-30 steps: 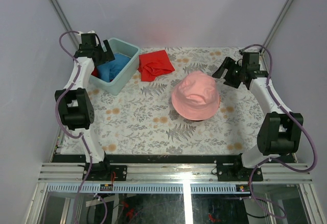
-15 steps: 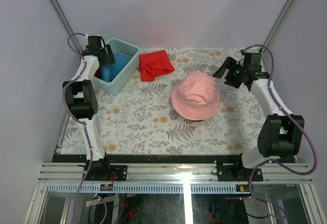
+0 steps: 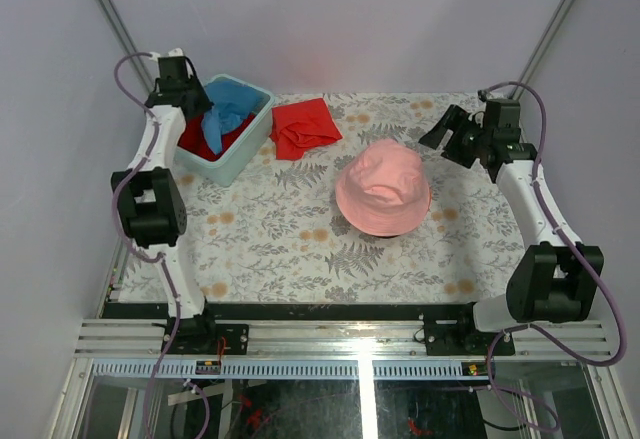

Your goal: Stack the hats

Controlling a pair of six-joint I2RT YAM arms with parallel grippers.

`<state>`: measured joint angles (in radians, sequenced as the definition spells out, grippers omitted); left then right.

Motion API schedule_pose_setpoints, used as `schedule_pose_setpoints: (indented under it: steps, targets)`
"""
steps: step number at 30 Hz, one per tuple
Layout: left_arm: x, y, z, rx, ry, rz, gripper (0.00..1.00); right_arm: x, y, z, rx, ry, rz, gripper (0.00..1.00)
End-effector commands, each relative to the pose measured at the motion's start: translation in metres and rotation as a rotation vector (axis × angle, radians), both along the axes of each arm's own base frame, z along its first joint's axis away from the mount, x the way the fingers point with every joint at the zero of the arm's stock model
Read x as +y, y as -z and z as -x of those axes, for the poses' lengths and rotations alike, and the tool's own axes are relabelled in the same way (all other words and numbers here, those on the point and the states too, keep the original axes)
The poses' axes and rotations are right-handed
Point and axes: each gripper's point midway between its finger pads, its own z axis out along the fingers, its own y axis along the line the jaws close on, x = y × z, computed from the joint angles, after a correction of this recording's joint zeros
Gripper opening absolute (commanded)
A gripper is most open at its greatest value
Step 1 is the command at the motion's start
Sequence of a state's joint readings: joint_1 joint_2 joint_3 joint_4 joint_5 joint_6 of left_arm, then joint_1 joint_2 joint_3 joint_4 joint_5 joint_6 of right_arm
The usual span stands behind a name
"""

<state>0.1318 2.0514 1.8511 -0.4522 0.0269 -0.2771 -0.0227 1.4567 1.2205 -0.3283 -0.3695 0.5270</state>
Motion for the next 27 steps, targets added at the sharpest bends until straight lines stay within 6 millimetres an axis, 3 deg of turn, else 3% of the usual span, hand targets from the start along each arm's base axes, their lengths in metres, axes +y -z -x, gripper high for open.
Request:
schedule_pose_setpoints:
  steps: [1,7,11,14,18,21,27]
  targets:
    - [-0.033,-0.125,0.007,-0.253,0.051,0.200,0.00,0.005,-0.060,-0.001,-0.152,-0.023,-0.034,0.82]
    - [-0.077,-0.188,0.041,-0.312,0.155,0.545,0.00,0.029,-0.117,0.007,-0.334,-0.138,-0.110,0.81]
    - [-0.116,-0.246,0.072,-0.417,0.305,0.844,0.00,0.063,-0.176,0.027,-0.549,-0.309,-0.181,0.82]
    - [-0.147,-0.273,0.099,-0.429,0.412,1.032,0.00,0.085,-0.214,0.046,-0.651,-0.411,-0.257,0.83]
    - [-0.199,-0.293,0.137,-0.359,0.572,1.203,0.00,0.109,-0.255,0.065,-0.719,-0.528,-0.390,0.83]
    - [-0.223,-0.303,0.159,-0.372,0.655,1.278,0.00,0.130,-0.272,0.074,-0.734,-0.565,-0.416,0.83]
    - [-0.244,-0.297,0.175,-0.369,0.655,1.255,0.00,0.174,-0.264,0.076,-0.689,-0.572,-0.354,0.83]
